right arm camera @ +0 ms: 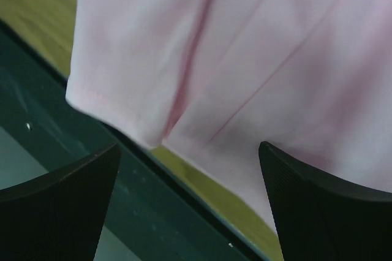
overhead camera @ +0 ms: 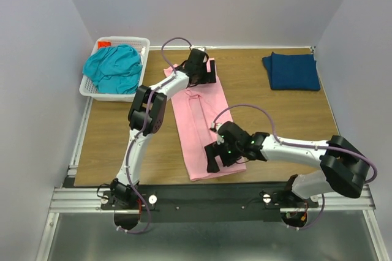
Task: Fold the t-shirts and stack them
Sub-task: Fold the tshirt
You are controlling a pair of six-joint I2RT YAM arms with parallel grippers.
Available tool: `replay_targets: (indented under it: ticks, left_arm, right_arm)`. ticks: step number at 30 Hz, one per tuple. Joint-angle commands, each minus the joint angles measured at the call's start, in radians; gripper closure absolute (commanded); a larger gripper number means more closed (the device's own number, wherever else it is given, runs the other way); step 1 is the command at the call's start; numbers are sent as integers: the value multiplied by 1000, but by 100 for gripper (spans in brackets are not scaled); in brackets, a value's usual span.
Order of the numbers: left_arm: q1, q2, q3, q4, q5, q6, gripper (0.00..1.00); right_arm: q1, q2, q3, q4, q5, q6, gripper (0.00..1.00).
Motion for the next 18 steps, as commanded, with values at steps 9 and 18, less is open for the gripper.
replay_targets:
  ticks: [9,18]
  left_arm:
    - [-25,65,120,-143,38,93,2]
    - [39,-448,-79,-62,-110,77,2]
  right_arm:
    - [93,-49,198,-102,256,-37,0]
    - [-92,102,379,-96,358,-37,0]
